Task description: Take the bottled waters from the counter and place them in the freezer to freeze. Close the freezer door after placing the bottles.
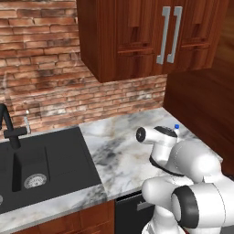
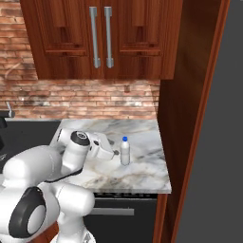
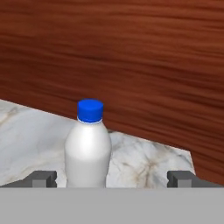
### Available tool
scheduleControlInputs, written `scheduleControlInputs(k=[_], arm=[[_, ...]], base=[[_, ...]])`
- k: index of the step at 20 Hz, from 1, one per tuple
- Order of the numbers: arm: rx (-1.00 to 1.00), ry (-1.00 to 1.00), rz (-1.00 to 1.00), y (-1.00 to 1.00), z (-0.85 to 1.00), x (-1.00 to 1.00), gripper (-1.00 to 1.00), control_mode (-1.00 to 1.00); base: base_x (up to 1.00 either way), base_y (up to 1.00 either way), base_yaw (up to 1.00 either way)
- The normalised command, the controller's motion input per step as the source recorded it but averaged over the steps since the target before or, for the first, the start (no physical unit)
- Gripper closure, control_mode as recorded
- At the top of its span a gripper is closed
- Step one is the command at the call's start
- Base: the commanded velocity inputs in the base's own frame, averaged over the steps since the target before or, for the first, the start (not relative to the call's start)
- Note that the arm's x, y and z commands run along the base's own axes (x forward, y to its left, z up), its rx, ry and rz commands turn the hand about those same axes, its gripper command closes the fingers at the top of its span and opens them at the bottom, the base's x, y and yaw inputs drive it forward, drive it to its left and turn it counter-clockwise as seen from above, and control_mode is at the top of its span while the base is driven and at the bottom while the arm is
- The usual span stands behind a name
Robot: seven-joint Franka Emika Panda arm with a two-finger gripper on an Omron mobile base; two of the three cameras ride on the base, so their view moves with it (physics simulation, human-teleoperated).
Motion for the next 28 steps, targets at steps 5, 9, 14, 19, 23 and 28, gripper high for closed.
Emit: scheduleControlInputs(k=[5, 9, 14, 19, 23, 28], arm=[[0.0, 0.0, -0.04, 0.0, 0.0, 0.21, -1.0, -1.0], [0.0, 0.0, -0.04, 0.0, -0.01, 0.14, -1.0, -1.0], [0.0, 0.0, -0.04, 0.0, -0.08, 0.12, -1.0, -1.0], [0.0, 0.0, -0.03, 0.0, -0.13, 0.07, -1.0, -1.0], [0.0, 0.0, -0.01, 0.0, -0.05, 0.0, -1.0, -1.0], [0.0, 0.0, -0.01, -0.05, -0.01, 0.0, -1.0, -1.0]], base=[[0.0, 0.0, 0.0], [0.0, 0.0, 0.0], [0.0, 0.0, 0.0], [0.0, 0.0, 0.0], [0.0, 0.0, 0.0], [0.0, 0.0, 0.0]])
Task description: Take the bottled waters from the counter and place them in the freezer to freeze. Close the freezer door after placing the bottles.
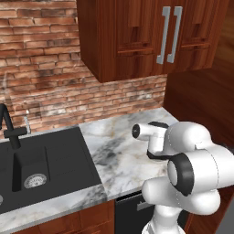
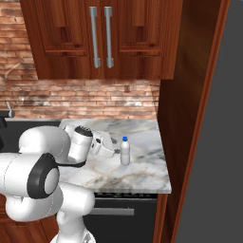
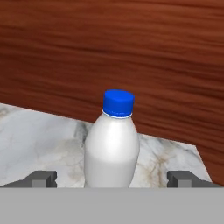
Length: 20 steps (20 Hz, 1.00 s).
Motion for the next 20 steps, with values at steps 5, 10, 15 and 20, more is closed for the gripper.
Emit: scheduleControlInputs(k=[5, 10, 15, 20], arm=[[0.0, 0.0, -0.01, -0.07, 0.0, 0.0, -1.0, -1.0], [0.0, 0.0, -0.01, -0.09, 0.0, 0.0, -1.0, -1.0], [0.0, 0.0, -0.01, -0.08, 0.0, 0.0, -1.0, -1.0], [0.0, 0.0, -0.01, -0.06, 0.0, 0.0, -1.0, -1.0]], base=[[0.0, 0.0, 0.0], [0.0, 0.0, 0.0], [0.0, 0.0, 0.0], [0.0, 0.0, 0.0]])
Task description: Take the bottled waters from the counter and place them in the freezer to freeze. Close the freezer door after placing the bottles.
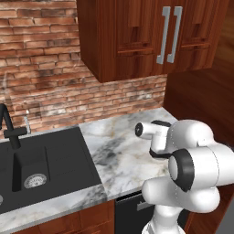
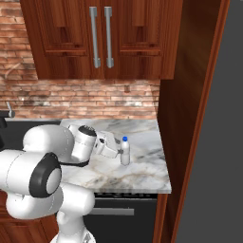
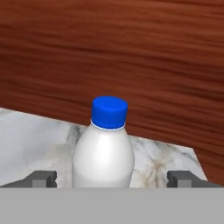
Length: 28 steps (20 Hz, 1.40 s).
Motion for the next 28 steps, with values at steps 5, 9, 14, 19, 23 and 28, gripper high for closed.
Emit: scheduleControlInputs(k=[5, 9, 14, 19, 23, 28], arm=[[0.0, 0.0, -0.01, -0.03, 0.0, 0.01, -1.0, -1.0], [0.0, 0.0, -0.01, -0.06, 0.0, 0.0, -1.0, -1.0], [0.0, 0.0, -0.01, -0.05, 0.0, 0.0, -1.0, -1.0], [0.0, 0.0, -0.01, -0.07, -0.01, 0.0, -1.0, -1.0], [0.0, 0.0, 0.0, -0.03, -0.03, 0.02, -1.0, -1.0], [0.0, 0.0, 0.0, 0.0, -0.03, 0.07, -1.0, -1.0]], base=[[0.0, 0.0, 0.0], [0.0, 0.0, 0.0], [0.0, 0.0, 0.0], [0.0, 0.0, 0.0], [0.0, 0.0, 0.0], [0.0, 0.0, 0.0]])
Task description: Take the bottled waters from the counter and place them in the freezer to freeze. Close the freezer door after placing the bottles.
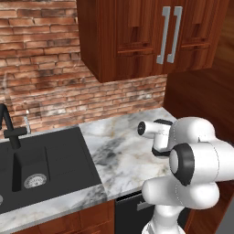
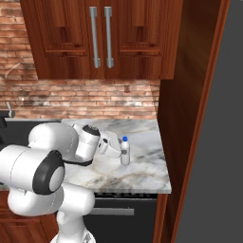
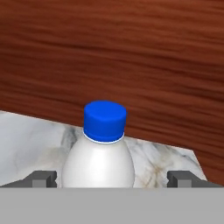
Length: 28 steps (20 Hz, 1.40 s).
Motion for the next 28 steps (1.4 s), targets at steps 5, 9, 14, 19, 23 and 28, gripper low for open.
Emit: scheduleControlInputs(k=[5, 9, 14, 19, 23, 28], arm=[[0.0, 0.01, -0.01, 0.0, -0.03, 0.1, -1.0, -1.0], [0.0, 0.04, 0.0, 0.0, -0.16, 0.15, -1.0, -1.0], [0.0, 0.04, 0.0, 0.0, -0.15, 0.14, -1.0, -1.0], [0.0, 0.02, 0.0, 0.0, -0.09, 0.14, 1.0, -1.0], [0.0, 0.0, 0.0, 0.0, 0.0, 0.0, 1.0, -1.0], [0.0, 0.0, 0.0, 0.0, 0.0, -0.01, 1.0, -1.0]], base=[[0.0, 0.0, 0.0], [0.0, 0.0, 0.0], [0.0, 0.0, 0.0], [0.0, 0.0, 0.0], [0.0, 0.0, 0.0], [0.0, 0.0, 0.0]])
